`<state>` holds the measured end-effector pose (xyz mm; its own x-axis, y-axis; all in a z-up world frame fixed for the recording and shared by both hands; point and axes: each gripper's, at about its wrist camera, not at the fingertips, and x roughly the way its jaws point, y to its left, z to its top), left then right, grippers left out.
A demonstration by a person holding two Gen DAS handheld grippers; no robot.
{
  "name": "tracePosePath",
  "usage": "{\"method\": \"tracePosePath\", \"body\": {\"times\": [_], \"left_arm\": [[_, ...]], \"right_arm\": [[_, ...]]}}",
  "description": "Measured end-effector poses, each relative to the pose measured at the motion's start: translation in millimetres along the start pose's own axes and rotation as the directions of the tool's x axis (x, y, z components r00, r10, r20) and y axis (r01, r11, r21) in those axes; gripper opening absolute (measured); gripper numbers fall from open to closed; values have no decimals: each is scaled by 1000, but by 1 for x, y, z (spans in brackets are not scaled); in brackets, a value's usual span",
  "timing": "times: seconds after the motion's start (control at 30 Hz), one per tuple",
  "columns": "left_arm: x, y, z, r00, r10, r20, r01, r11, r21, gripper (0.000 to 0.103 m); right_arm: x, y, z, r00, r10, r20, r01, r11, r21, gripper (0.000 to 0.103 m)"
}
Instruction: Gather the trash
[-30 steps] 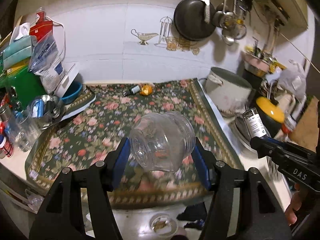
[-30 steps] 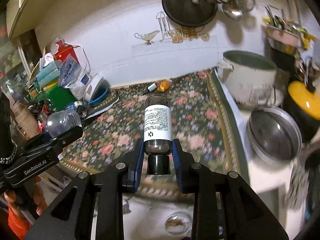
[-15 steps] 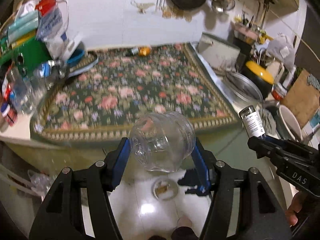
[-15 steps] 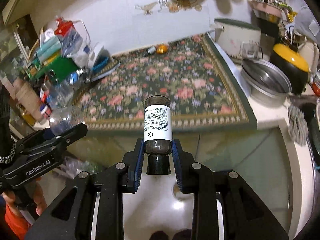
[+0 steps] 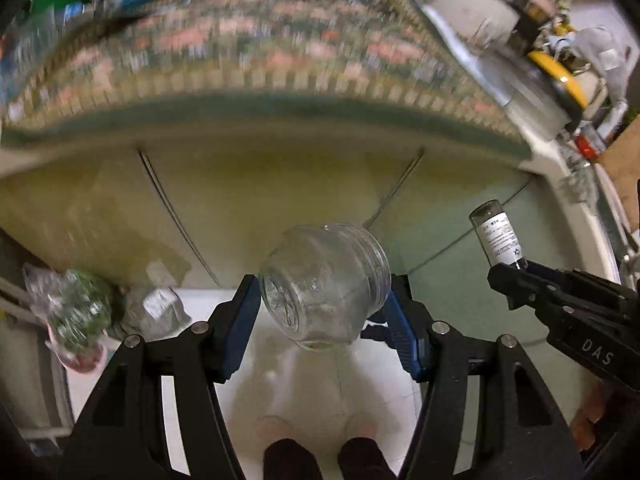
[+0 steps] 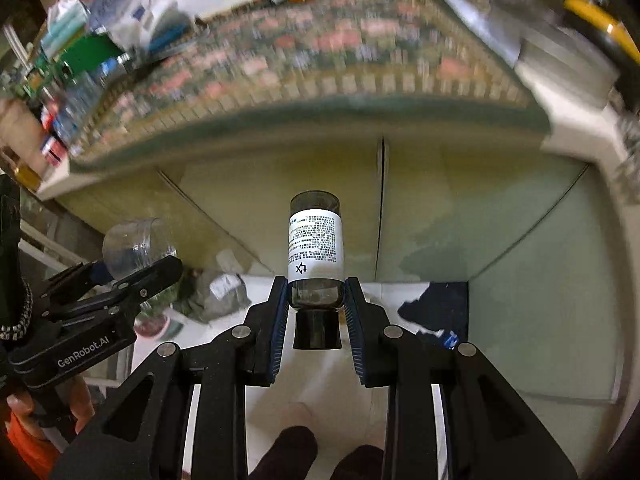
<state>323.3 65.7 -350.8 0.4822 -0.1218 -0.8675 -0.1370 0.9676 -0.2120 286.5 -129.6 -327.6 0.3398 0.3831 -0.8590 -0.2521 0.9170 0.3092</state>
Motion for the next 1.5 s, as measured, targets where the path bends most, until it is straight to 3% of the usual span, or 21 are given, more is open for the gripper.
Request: {"method": "tracePosePath", "body": {"times": [0.33,0.53,0.67,0.7,0.8,1.23,1.5], "left_arm": [[163,22,-89,994,32,-102,-39,997,-69,61],[230,44,-114,991,21,-136,-37,993,-114,61],[261,48,-116,990,17,-138,-32,994,-106,61],[267,46,-116,990,13,-140,-28,994,-104,61],[285,40,-115,988,-2,-155,-12,996,-88,61],[330,2,-103,968,-92,-232,86,996,-36,62],[306,-5,-95,971,-80,-227,75,997,-30,62]], "right_arm": [[160,-53,-65,990,-21,-137,19,1000,-18,25],[237,-68,-82,983,1,-185,-2,1000,-6,25],[263,-65,-81,986,18,-168,-23,999,-29,26],[269,-65,-80,986,14,-165,-20,999,-34,30],[277,-71,-75,987,-34,-156,29,999,-31,51],[253,-116,-71,989,-58,-133,68,995,75,53],[222,-113,-67,991,-74,-113,83,994,72,53]]}}
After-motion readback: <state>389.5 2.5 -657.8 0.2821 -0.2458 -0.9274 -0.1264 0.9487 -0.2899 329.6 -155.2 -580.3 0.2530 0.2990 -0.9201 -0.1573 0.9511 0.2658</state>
